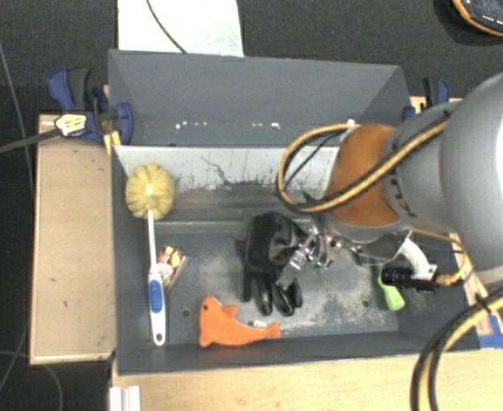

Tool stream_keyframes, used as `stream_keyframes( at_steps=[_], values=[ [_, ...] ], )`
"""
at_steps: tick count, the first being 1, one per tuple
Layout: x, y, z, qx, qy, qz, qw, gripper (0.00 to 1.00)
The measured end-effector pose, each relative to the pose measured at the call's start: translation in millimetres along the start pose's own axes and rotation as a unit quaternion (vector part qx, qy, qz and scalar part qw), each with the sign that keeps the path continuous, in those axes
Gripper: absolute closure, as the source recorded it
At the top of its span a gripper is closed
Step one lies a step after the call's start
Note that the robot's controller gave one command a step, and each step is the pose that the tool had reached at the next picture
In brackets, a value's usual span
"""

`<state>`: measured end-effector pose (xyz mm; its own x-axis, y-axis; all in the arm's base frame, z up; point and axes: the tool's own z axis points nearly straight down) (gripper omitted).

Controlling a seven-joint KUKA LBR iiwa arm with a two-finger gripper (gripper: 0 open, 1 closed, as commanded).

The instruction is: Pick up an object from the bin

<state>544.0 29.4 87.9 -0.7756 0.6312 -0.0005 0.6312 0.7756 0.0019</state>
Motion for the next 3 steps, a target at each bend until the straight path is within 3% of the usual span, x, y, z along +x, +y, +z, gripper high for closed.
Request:
stream_keyframes(
  at_steps=[1,2,3],
  values=[
    [-8.1,29,11,0.0,-0.0049,-0.232,0.9726,0.0],
    [41.1,-42,15,-0.004,-0.0054,-0.161,0.9869,1.0],
    [41.0,-42,15,-0.004,-0.0054,-0.162,0.9868,1.0]
  ],
)
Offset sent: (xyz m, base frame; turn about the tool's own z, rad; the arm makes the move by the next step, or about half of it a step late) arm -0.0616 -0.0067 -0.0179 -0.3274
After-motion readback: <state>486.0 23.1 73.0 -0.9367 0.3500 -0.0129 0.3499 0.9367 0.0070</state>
